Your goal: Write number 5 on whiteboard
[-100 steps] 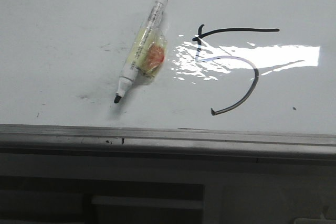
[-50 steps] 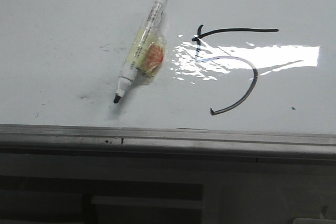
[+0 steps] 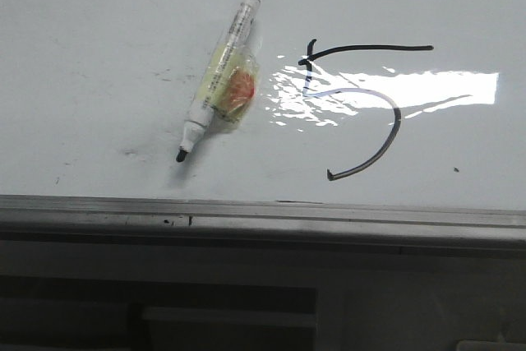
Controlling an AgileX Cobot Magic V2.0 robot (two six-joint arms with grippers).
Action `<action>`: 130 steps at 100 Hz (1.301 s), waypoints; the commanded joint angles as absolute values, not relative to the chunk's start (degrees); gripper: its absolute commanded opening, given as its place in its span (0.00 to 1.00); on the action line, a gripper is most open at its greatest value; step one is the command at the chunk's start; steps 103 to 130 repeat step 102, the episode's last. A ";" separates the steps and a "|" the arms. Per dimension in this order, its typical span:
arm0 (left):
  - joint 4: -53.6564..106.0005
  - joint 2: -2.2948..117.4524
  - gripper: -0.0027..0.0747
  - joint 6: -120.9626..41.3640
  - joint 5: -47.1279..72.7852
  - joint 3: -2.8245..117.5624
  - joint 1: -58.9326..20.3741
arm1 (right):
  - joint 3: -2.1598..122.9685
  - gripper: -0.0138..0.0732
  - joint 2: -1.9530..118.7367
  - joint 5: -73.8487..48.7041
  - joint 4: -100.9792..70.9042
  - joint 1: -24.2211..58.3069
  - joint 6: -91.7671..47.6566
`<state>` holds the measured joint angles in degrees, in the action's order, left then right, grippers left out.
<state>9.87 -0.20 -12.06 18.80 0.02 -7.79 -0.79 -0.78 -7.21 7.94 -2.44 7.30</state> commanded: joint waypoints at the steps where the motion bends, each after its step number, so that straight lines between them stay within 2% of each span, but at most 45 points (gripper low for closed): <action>1: 10.73 -1.70 0.01 -11.30 15.09 -1.31 -7.75 | -1.95 0.10 -1.55 -6.66 7.42 -3.29 6.18; 16: 10.73 -1.70 0.01 -11.30 15.09 -1.31 -7.75 | -1.95 0.10 -1.55 -18.26 7.42 -3.29 6.18; 130: 10.73 -1.70 0.01 -11.30 15.09 -1.31 -7.75 | -1.95 0.10 -1.55 -18.25 7.32 -3.29 5.95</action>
